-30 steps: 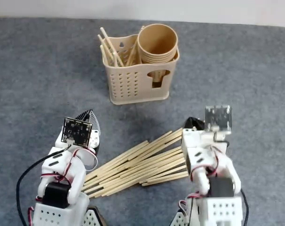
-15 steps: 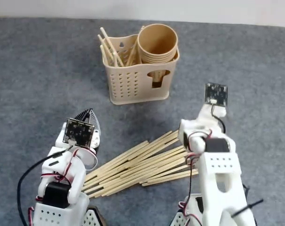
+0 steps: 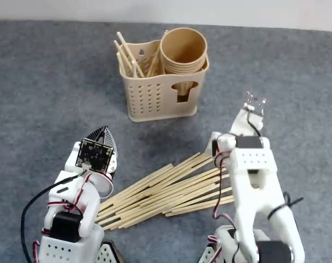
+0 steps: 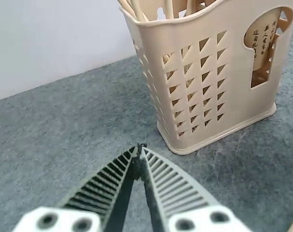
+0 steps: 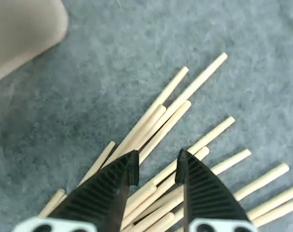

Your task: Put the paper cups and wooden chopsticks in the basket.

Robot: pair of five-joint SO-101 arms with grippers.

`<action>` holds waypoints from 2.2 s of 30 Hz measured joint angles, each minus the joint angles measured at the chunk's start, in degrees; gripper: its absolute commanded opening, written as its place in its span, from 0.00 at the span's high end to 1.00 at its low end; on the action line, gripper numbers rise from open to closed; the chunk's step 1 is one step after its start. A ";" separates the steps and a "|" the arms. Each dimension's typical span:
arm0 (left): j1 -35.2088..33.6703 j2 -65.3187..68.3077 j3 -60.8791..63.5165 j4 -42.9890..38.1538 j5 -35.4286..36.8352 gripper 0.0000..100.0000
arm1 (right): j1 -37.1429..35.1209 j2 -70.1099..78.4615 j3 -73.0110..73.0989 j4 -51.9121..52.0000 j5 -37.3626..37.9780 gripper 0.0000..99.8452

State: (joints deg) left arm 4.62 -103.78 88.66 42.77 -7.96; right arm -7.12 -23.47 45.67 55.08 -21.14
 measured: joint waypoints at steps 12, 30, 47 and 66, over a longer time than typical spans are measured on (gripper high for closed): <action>0.00 0.00 0.00 0.00 0.00 0.99 | -0.18 20.13 -12.31 0.97 -4.66 0.86; 0.00 0.00 0.00 0.00 -0.09 0.99 | -0.18 28.48 -19.08 3.34 -4.84 0.99; 0.00 0.00 0.00 0.00 -0.09 0.99 | 0.88 24.97 -24.62 14.42 -4.84 0.99; -1.93 0.00 0.00 0.00 -0.09 0.99 | 1.05 -0.88 -24.62 15.03 -4.84 0.99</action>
State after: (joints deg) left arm 2.68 -103.78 88.66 42.77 -8.04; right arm -6.07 -24.35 21.05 70.11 -25.98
